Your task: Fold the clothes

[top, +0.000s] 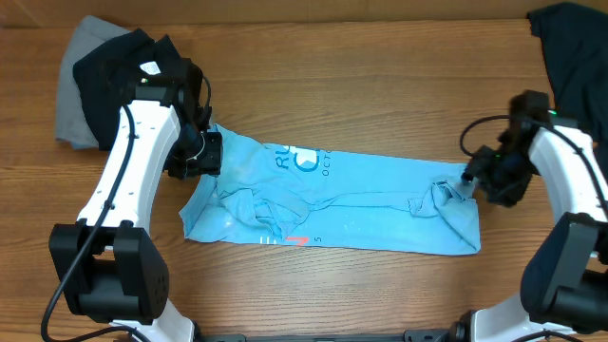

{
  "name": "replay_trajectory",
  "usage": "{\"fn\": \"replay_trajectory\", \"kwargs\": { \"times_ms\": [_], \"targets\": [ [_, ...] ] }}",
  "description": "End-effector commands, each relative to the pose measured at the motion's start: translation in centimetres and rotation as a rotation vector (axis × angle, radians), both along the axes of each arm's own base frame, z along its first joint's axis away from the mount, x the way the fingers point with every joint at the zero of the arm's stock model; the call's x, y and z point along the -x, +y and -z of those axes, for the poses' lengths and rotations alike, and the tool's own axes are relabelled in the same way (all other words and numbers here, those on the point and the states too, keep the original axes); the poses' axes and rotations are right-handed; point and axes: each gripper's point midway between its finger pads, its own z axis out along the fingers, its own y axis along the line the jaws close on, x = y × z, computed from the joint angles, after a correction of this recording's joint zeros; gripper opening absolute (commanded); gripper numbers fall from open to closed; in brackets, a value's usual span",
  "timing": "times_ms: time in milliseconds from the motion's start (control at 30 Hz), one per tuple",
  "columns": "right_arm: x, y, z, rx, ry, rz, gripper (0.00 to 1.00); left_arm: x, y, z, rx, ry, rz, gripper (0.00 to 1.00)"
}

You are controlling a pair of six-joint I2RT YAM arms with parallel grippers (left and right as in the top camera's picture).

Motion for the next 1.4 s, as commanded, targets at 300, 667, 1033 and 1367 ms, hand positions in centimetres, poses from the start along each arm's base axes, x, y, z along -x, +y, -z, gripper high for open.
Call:
{"fn": "replay_trajectory", "kwargs": {
  "times_ms": [300, 667, 1033, 1367],
  "targets": [
    [3.5, 0.7, 5.2, -0.149, -0.011, 0.082, 0.54, -0.6, -0.4, -0.8, 0.026, -0.032, 0.017, 0.45],
    [4.0, 5.5, 2.1, -0.371, -0.076, -0.031, 0.04, -0.7, -0.5, -0.8, 0.032, -0.037, 0.032, 0.45],
    [4.5, 8.6, 0.5, -0.354, -0.094, -0.183, 0.08, -0.9, -0.5, -0.8, 0.034, -0.044, 0.032, 0.46],
    [5.5, 5.5, 1.7, -0.135, 0.006, -0.06, 0.14, -0.8, -0.5, -0.8, 0.034, -0.044, 0.032, 0.46]
  ]
}}
